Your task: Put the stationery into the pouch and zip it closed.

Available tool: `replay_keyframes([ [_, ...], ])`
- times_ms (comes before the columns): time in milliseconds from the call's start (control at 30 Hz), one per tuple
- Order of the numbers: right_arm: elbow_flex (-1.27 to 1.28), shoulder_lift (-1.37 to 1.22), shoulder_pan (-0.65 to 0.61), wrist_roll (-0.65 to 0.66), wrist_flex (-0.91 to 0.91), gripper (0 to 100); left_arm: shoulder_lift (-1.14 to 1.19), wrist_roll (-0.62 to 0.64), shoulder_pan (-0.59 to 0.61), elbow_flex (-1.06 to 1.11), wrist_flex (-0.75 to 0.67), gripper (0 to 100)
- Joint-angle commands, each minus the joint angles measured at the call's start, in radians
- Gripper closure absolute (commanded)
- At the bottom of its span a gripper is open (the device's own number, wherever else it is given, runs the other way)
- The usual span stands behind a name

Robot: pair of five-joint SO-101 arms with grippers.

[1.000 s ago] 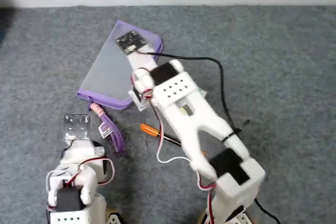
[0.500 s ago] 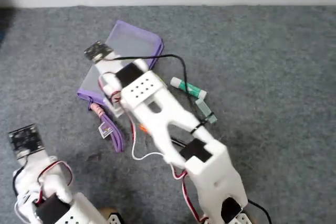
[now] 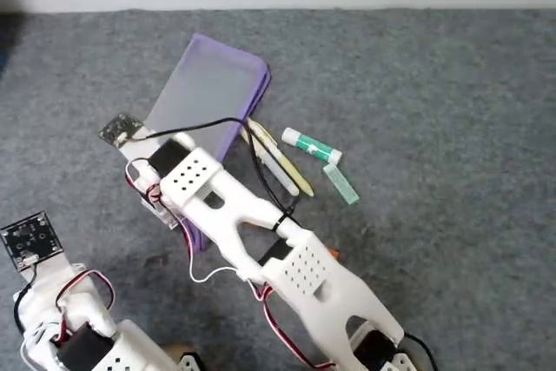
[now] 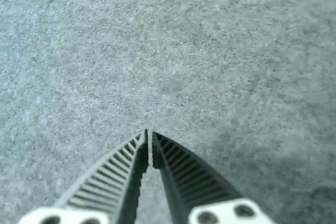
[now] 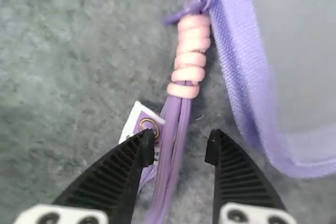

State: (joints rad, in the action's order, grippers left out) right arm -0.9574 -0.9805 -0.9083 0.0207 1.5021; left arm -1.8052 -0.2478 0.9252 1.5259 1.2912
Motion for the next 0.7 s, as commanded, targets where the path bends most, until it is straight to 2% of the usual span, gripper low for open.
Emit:
replay_keyframes([
  [0, -0.112, -0.015, -0.007, 0.000, 0.073, 85.0, -0.009, -0.011, 0.006, -0.053, -0.002, 98],
  [100, -0.173, -0.041, -0.002, 0.002, 0.148, 98.7, -0.009, -0.011, 0.009, -0.053, 0.009, 98],
  [133, -0.190, -0.045, -0.001, 0.002, 0.180, 99.5, -0.009, -0.011, 0.009, -0.053, 0.011, 98],
  [167, -0.209, -0.048, -0.001, 0.002, 0.223, 97.2, -0.009, -0.011, 0.009, -0.053, 0.011, 98],
  [233, -0.245, -0.045, -0.005, 0.002, 0.282, 99.1, -0.009, -0.011, 0.008, -0.053, 0.011, 98],
  [400, -0.261, 0.022, 0.008, 0.035, 0.295, 99.1, -0.009, -0.009, 0.006, -0.054, 0.011, 98],
  [500, -0.187, 0.111, 0.016, 0.080, 0.297, 99.1, -0.009, -0.009, 0.006, -0.056, 0.012, 98],
  [667, 0.080, 0.338, 0.073, 0.089, 0.295, 99.1, -0.009, -0.009, 0.006, -0.056, 0.012, 98],
])
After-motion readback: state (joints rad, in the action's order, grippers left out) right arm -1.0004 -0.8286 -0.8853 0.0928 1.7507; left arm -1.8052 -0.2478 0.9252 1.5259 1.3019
